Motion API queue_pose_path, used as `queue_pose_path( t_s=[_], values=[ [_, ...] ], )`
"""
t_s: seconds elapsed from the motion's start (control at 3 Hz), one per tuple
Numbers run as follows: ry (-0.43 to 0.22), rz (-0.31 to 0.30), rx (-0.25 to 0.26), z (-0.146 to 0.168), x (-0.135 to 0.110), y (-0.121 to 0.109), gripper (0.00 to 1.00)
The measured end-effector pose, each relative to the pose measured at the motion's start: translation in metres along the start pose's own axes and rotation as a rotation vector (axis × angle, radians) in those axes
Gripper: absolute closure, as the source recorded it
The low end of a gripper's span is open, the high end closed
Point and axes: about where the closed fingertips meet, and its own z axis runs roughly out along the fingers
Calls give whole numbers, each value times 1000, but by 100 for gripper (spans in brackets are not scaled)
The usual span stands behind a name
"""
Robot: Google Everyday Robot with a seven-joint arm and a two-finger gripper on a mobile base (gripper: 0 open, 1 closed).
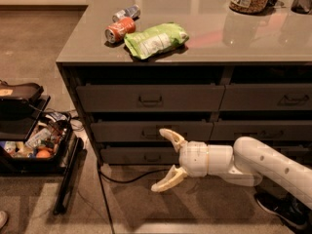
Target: Open bottom drawer
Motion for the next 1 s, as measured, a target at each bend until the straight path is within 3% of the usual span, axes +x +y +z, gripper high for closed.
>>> queue_pose_path(
  t_s=[0.33, 0.67, 1.0],
  values=[
    [49, -13, 12, 4, 3, -1, 0],
    [148, -60, 31, 21, 28, 11, 0],
    [239, -111, 89, 38, 55, 17, 0]
  ],
)
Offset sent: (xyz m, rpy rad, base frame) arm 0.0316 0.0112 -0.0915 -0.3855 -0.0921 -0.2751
